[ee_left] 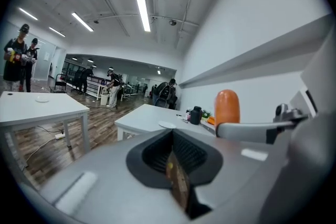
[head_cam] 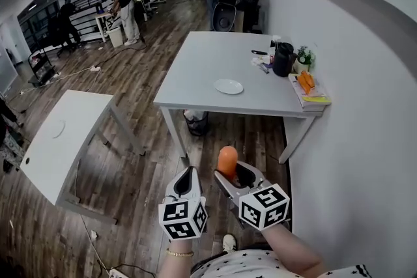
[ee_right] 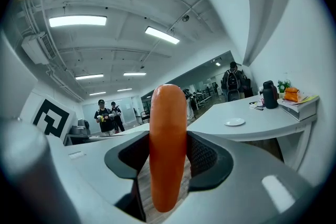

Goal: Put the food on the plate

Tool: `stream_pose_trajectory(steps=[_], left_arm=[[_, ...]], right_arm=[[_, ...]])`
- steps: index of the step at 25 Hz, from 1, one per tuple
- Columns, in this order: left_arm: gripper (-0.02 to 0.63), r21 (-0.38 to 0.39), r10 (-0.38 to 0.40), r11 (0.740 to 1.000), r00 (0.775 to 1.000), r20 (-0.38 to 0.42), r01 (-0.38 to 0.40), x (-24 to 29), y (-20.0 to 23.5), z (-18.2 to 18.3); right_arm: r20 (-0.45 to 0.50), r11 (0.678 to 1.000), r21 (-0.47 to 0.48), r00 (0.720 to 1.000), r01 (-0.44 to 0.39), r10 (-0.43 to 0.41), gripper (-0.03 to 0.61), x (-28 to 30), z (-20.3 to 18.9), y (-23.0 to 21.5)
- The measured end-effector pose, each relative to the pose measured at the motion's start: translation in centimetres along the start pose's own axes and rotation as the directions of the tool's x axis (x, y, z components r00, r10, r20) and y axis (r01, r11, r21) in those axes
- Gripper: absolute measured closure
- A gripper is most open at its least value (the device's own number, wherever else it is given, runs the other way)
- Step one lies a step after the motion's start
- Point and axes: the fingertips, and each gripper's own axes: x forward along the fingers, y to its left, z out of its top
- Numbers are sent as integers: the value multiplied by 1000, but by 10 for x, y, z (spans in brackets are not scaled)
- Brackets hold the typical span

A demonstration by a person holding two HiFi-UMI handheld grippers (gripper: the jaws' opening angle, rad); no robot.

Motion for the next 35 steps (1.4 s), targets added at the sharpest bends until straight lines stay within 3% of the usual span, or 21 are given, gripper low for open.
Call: stream_pose_trajectory(steps=[7,18,30,35], left_arm=[[606,18,-13,1000,1000,-20,14,80,-10,12],[606,40,-66,997,996,-62,68,186,-7,19],[606,51,-181,981,979,-92,186,359,25,58],[606,45,-211,975,969,-130,218,422,37,61]], right_arm=[[-5,999,4,999,36,-36,362,34,19,-72],[-27,995,24,995,101,-100,362,95,28,-147],[-76,979,-22,976,203,-204,362,222,71,-261],[-156,973,-80,961,217,-227,362,274,75,-310]])
